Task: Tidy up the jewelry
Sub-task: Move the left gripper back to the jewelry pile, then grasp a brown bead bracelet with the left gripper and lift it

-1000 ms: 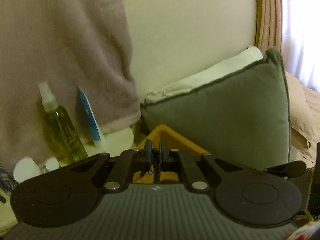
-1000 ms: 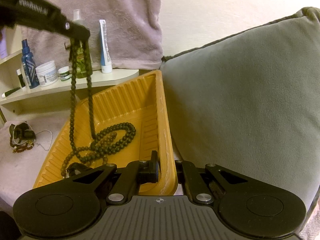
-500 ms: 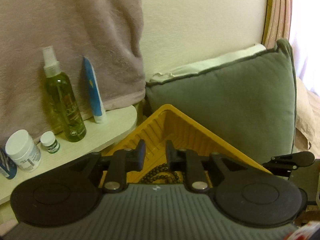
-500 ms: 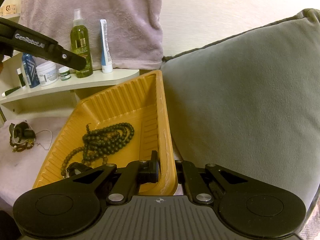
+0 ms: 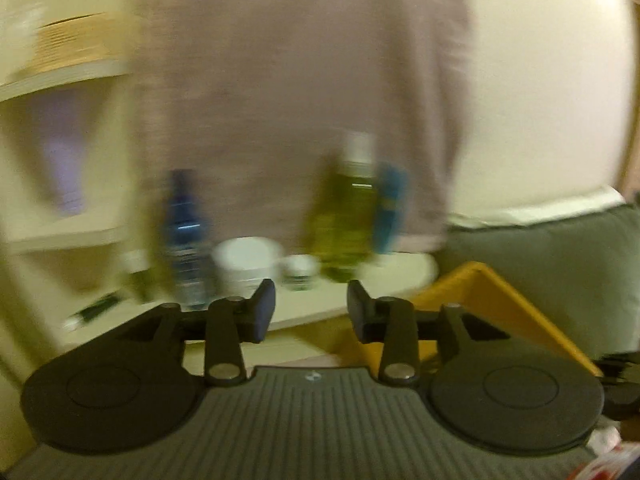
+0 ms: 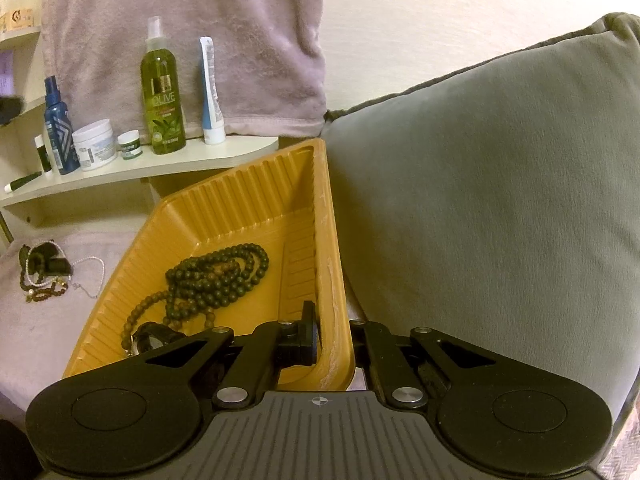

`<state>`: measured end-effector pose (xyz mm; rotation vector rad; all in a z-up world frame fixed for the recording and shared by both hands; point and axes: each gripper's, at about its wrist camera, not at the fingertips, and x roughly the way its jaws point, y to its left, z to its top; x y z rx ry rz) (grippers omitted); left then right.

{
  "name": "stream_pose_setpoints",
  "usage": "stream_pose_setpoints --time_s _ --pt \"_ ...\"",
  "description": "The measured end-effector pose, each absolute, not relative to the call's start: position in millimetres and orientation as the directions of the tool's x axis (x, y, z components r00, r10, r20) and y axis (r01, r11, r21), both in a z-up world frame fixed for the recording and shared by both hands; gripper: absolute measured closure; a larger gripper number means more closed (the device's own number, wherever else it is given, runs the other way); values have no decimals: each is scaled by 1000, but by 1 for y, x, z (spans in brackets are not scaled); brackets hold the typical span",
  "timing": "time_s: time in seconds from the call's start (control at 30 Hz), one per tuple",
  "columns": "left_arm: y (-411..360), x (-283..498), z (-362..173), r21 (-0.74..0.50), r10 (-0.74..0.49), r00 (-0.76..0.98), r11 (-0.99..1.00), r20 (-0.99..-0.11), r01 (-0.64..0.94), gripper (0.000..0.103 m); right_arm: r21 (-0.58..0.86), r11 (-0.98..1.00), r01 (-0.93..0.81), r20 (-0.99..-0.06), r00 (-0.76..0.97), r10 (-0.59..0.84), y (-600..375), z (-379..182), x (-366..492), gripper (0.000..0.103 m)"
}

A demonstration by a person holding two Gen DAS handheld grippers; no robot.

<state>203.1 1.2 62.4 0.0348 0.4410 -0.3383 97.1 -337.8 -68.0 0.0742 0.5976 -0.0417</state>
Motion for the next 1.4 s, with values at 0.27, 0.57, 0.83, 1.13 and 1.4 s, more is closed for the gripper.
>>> stream_pose_setpoints --time_s 0.27,0.57,0.83,1.13,1.4 --pt "73 194 33 -27 -113 896 993 -430 112 44 51 997 60 -571 821 -20 -338 -70 98 99" --pt "67 177 -38 23 -88 861 993 -502 115 35 38 998 58 -579 815 -25 -338 -71 100 99" --pt "37 176 -84 45 -159 809 974 -567 222 41 28 998 56 -585 811 -29 -339 -72 102 99" --pt "21 194 -103 99 -176 781 952 -599 290 67 26 998 64 -594 804 -36 -340 -74 106 98" --pt "9 209 -109 196 -199 756 897 -624 397 75 26 998 64 -595 803 -36 -340 -74 106 98"
